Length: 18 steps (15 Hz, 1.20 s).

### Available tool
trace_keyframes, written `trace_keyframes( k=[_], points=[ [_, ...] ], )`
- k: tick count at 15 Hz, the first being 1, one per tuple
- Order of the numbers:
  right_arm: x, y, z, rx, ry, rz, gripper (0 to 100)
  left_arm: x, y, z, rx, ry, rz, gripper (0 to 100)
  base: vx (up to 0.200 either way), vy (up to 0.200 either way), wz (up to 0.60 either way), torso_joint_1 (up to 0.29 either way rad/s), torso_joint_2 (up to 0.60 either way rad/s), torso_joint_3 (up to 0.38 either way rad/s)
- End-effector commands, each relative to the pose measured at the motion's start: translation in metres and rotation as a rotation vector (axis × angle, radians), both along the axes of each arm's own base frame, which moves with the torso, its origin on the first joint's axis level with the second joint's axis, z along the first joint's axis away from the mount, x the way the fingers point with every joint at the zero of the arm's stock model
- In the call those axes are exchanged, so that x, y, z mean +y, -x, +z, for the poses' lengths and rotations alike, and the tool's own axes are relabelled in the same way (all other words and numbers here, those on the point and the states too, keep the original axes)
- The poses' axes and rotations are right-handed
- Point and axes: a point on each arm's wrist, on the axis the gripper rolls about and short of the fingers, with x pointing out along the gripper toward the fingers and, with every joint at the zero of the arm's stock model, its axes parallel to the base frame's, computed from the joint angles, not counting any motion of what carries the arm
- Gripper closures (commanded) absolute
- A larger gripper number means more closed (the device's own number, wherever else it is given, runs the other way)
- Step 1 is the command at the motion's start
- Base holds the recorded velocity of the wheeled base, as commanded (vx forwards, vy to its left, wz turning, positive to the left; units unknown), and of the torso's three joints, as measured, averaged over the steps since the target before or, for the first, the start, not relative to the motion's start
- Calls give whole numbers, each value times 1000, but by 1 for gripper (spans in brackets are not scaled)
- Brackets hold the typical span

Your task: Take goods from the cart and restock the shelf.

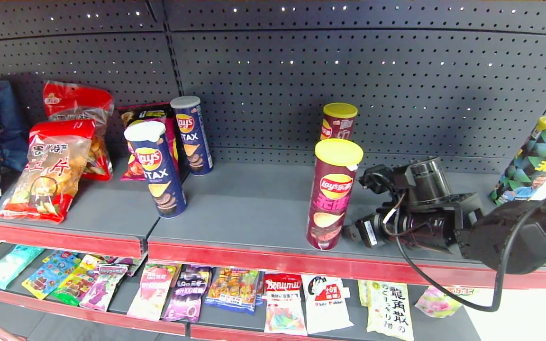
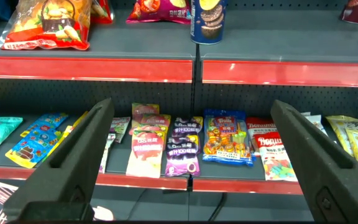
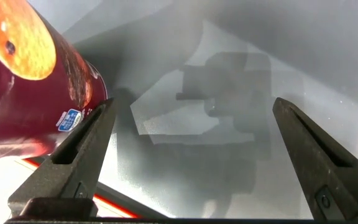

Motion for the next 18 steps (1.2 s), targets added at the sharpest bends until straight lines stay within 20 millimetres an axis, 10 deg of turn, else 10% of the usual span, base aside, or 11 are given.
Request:
trace_keyframes(
  k=[1,7,12,18],
  points=[
    [0,1,0,0,0,1,0,0,0,0,2,0,0,0,0,0,0,0,0,0],
    [-22,36,17,-29,-13,-9,0,0,0,0,2,1,0,0,0,0,0,0,0,0],
    [-72,115,47,-179,-34,-10,0,0,0,0,2,1,0,0,0,0,0,0,0,0],
    [-135,207,30,-372,-30,-7,0,0,0,0,2,0,1,0,0,0,0,0,0,0]
  ],
)
